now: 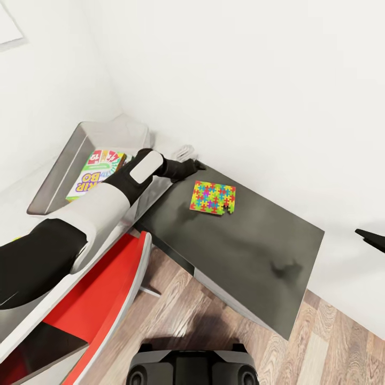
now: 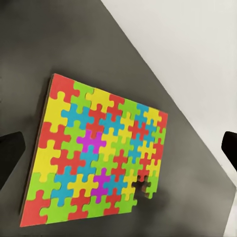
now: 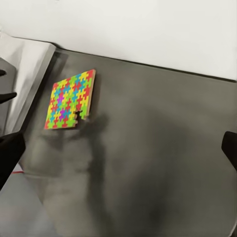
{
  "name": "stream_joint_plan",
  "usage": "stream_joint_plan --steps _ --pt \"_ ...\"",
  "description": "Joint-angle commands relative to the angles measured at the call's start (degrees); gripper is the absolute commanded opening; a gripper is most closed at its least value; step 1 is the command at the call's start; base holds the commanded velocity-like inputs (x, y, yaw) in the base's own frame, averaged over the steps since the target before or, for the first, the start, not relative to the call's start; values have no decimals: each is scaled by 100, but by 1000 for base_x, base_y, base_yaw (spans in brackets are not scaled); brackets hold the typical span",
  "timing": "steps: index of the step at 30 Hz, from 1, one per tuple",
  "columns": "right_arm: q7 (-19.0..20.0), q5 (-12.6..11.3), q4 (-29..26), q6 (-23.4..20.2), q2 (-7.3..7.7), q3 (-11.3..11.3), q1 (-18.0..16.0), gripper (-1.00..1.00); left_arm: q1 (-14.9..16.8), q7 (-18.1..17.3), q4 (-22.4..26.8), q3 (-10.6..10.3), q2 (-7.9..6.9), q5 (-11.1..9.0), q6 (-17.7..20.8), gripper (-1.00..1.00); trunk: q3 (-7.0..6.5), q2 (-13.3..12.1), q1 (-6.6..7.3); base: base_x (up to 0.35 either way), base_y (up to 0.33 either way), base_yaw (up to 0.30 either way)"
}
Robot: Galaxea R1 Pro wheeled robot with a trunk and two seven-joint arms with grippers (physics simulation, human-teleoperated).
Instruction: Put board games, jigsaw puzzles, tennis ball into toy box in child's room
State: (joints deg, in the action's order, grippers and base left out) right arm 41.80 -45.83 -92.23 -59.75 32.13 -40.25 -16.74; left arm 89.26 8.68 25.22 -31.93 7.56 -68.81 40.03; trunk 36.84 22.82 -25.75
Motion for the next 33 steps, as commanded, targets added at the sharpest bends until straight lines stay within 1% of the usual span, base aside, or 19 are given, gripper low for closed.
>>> stream_joint_plan --steps 1,7,12,18,26,33 --pt "40 28 -3 -25 0 -9 -5 100 0 47 -2 -31 -3 -60 1 100 7 9 -3 0 0 0" --pt "41 18 -13 -25 14 -37 -5 100 -58 47 -59 -36 -1 -56 -5 100 8 9 -3 0 0 -1" --pt "45 10 -14 -25 18 -138 -4 100 -115 47 -86 -39 -1 -54 -25 100 8 9 -3 0 0 -90" --pt "47 5 -15 -25 55 -247 -3 100 -151 46 -100 -41 -1 -54 -47 100 8 9 -3 0 0 -209" --pt "48 4 -16 -25 70 -280 -2 100 -166 46 -104 -41 5 -54 -54 100 8 9 -3 0 0 -250" --pt "48 4 -18 -25 69 -288 -2 100 -173 46 -104 -41 1 -54 -56 100 8 9 -3 0 0 -96"
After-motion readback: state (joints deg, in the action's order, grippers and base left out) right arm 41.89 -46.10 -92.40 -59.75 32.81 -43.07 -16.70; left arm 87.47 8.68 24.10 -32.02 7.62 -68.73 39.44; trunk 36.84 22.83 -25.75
